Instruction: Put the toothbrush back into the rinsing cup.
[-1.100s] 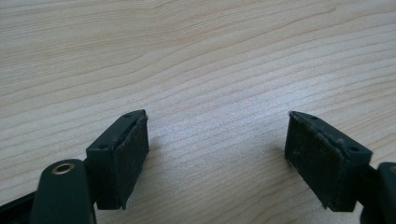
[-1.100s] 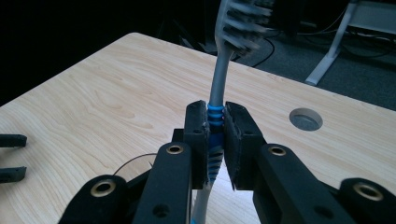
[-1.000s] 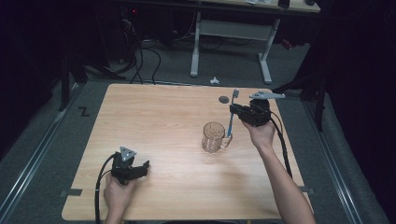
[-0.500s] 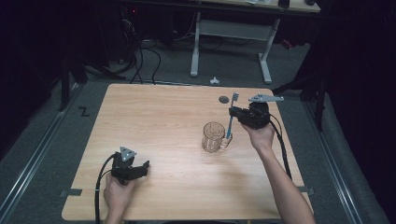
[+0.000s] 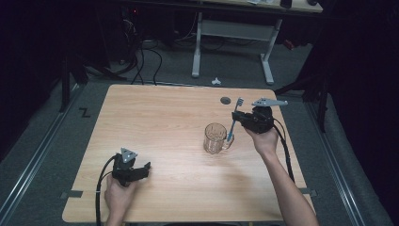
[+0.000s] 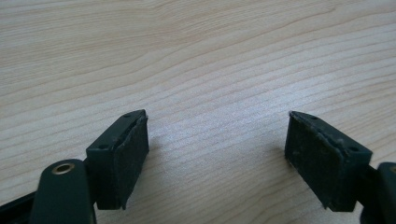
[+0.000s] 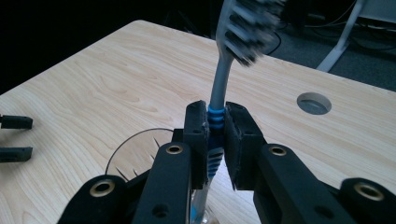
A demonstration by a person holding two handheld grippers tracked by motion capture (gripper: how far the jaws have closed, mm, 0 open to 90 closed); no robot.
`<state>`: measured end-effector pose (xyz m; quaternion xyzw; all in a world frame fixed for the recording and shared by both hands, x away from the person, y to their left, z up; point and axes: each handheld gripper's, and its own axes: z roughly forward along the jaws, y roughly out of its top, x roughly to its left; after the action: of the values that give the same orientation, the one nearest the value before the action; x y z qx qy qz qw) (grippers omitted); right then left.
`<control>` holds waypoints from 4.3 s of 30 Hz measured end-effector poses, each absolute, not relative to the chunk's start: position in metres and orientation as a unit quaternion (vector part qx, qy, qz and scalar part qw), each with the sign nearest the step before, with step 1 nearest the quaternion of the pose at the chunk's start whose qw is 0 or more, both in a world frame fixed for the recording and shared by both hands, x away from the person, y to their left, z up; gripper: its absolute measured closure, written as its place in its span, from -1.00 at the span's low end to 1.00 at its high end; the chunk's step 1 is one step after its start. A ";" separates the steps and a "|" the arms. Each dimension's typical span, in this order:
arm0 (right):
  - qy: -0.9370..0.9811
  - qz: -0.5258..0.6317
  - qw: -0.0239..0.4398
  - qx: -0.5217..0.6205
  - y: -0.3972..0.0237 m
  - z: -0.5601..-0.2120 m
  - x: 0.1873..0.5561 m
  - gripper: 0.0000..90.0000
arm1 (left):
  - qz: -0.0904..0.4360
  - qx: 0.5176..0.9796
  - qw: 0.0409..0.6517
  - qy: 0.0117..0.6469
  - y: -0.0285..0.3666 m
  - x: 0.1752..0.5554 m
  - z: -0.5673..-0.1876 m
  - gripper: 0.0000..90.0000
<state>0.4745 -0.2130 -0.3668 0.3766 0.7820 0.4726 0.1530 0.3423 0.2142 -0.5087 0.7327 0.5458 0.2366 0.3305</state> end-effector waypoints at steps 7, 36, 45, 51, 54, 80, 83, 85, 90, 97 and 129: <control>0.782 0.473 0.153 0.376 -0.217 -0.370 0.469 0.77 | 0.237 0.733 0.330 0.546 0.214 0.342 -0.509 -0.51; 0.793 0.457 0.177 0.363 -0.217 -0.376 0.455 0.77 | 0.237 0.733 0.331 0.546 0.214 0.342 -0.509 -0.51; 0.792 0.454 0.179 0.366 -0.219 -0.381 0.453 0.78 | 0.237 0.733 0.331 0.546 0.214 0.342 -0.509 -0.51; 0.792 0.450 0.186 0.368 -0.216 -0.386 0.453 0.79 | 0.237 0.733 0.330 0.546 0.214 0.342 -0.509 -0.51; 0.793 0.449 0.189 0.366 -0.214 -0.386 0.453 0.79 | 0.237 0.733 0.330 0.546 0.214 0.342 -0.509 -0.51; 0.805 0.427 0.214 0.353 -0.200 -0.396 0.450 0.79 | 0.237 0.733 0.330 0.546 0.214 0.342 -0.509 -0.51; 0.806 0.425 0.213 0.354 -0.199 -0.397 0.450 0.79 | 0.237 0.733 0.330 0.546 0.214 0.342 -0.509 -0.51; 0.805 0.424 0.212 0.356 -0.200 -0.400 0.451 0.79 | 0.237 0.733 0.331 0.546 0.214 0.342 -0.509 -0.51; 0.804 0.423 0.202 0.365 -0.204 -0.406 0.452 0.79 | 0.237 0.733 0.330 0.546 0.214 0.342 -0.509 -0.51; 0.810 0.415 0.196 0.365 -0.201 -0.410 0.454 0.78 | 0.237 0.733 0.330 0.546 0.214 0.342 -0.509 -0.51; 0.801 0.423 0.189 0.379 -0.213 -0.404 0.453 0.16 | 0.237 0.733 0.330 0.546 0.214 0.342 -0.509 -0.51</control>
<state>0.4526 -0.2131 -0.4037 0.3786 0.8015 0.4225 0.1892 0.3422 0.2141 -0.5087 0.7328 0.5457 0.2366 0.3304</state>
